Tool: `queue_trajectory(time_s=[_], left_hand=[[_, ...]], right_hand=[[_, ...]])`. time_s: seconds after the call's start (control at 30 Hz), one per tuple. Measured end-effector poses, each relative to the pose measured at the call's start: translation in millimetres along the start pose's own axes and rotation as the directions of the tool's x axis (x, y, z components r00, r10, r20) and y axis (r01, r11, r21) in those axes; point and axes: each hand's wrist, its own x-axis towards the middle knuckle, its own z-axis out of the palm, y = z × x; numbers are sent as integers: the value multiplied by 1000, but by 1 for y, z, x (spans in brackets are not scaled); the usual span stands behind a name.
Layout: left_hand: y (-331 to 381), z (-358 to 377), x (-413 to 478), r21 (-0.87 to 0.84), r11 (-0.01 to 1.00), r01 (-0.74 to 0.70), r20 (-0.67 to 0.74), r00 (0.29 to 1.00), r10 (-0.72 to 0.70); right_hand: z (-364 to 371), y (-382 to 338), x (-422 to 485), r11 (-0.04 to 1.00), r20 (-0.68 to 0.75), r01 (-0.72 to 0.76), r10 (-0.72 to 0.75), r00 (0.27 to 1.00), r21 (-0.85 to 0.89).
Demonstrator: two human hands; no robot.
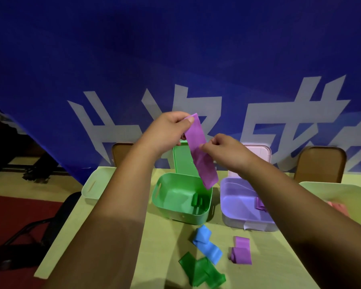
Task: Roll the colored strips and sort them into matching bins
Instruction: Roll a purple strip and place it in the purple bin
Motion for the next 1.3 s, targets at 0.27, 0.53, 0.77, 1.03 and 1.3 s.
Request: queue_trajectory(time_s=[0.27, 0.53, 0.77, 1.03, 1.3], left_hand=[[9, -5, -4, 91, 994, -54, 9, 999, 53], [14, -14, -4, 105, 985, -136, -48, 989, 141], [11, -15, -6, 63, 986, -152, -150, 976, 160], [12, -14, -11, 21, 988, -152, -188, 970, 153], [12, -12, -13, -52, 988, -143, -217, 968, 129]], right_hand=[[-11, -16, -1, 972, -72, 156, -145, 987, 173], [-8, -26, 4, 931, -91, 241, -224, 970, 275], [-6, -28, 3, 929, -83, 225, -210, 974, 292], [-8, -32, -4, 911, -27, 219, -224, 974, 350], [-6, -36, -3, 913, -86, 218, -200, 976, 345]])
